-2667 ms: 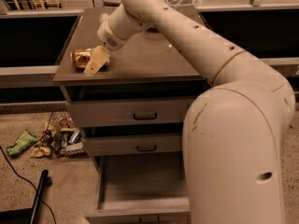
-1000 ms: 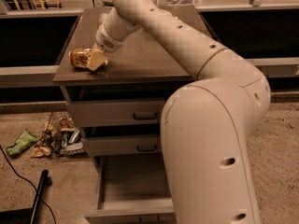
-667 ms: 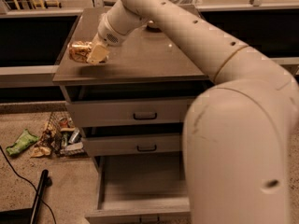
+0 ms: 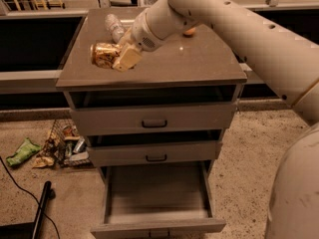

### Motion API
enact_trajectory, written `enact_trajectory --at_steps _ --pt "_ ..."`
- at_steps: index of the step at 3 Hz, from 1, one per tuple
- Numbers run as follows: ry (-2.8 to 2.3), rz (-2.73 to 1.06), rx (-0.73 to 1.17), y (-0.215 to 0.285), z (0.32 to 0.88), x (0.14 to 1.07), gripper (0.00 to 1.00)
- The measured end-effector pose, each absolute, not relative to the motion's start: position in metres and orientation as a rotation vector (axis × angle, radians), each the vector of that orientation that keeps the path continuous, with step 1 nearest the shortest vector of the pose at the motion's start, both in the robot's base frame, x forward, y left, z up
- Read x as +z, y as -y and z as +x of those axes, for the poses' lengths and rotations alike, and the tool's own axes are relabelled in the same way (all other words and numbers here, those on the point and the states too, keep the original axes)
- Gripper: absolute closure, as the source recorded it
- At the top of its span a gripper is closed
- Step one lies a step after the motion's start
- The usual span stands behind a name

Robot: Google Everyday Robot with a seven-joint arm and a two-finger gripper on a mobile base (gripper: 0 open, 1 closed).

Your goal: Place orange can into bottom drawer

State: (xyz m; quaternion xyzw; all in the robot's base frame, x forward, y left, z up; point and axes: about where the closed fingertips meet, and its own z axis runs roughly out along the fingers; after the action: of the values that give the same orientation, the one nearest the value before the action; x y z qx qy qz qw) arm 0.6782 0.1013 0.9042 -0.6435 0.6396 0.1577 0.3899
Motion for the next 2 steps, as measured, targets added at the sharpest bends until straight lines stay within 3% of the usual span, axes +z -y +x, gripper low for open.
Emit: enact_trajectory --at_steps 2 --pt "-1.63 -1.628 0.432 -0.096 0.67 0.894 1.0"
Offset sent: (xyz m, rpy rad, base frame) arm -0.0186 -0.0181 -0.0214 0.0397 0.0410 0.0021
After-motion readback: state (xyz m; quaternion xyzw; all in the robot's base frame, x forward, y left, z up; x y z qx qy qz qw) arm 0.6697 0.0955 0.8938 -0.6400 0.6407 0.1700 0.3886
